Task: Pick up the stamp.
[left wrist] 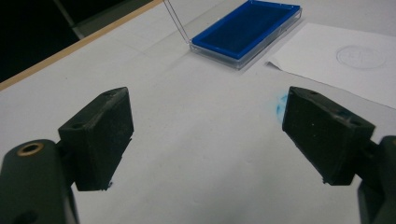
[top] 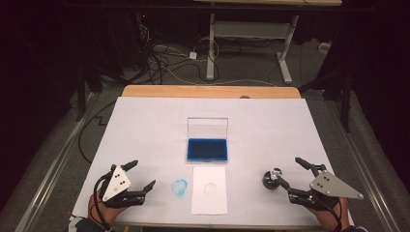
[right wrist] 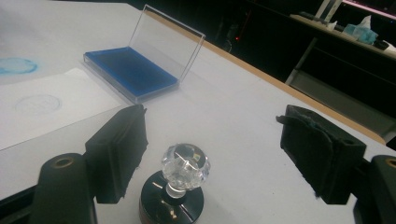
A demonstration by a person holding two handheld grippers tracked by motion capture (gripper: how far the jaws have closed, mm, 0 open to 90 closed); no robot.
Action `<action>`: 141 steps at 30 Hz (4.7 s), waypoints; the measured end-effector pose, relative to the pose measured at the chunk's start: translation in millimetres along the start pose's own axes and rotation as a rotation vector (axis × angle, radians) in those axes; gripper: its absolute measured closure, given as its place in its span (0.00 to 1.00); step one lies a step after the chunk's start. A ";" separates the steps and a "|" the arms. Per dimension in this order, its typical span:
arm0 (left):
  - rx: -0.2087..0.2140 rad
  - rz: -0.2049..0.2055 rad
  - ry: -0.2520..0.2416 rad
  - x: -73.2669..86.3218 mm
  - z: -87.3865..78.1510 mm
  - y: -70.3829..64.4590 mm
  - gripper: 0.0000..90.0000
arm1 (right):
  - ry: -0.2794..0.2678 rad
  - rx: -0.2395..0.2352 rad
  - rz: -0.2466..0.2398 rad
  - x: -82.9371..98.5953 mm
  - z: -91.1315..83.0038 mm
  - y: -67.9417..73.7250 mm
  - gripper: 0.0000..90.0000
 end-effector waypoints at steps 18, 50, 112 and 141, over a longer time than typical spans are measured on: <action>-0.001 -0.004 0.027 3.2 -0.9 -3.1 0.17 | 0.147 -0.147 0.032 -15.1 2.7 -6.4 0.25; 0.020 0.013 0.043 6.4 0.5 -7.7 0.17 | 0.670 -0.303 -0.058 -38.1 57.7 -7.7 0.39; 0.024 0.024 0.053 7.6 1.5 -7.4 0.17 | 0.511 -0.321 -0.053 -28.2 48.1 -7.1 0.63; 0.048 0.014 0.071 7.9 8.5 -5.1 0.17 | 0.478 -0.328 -0.065 -35.7 46.1 -11.6 0.63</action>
Point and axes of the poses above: each handheld gripper's, and its own axes: z roughly forward along the jaws, x roughly out of its underside, y roughly to its left, the point moved 2 cm from there along z, roughly forward along the jaws, and after that the axes turned 9 degrees about y, right-handed, at the moved point
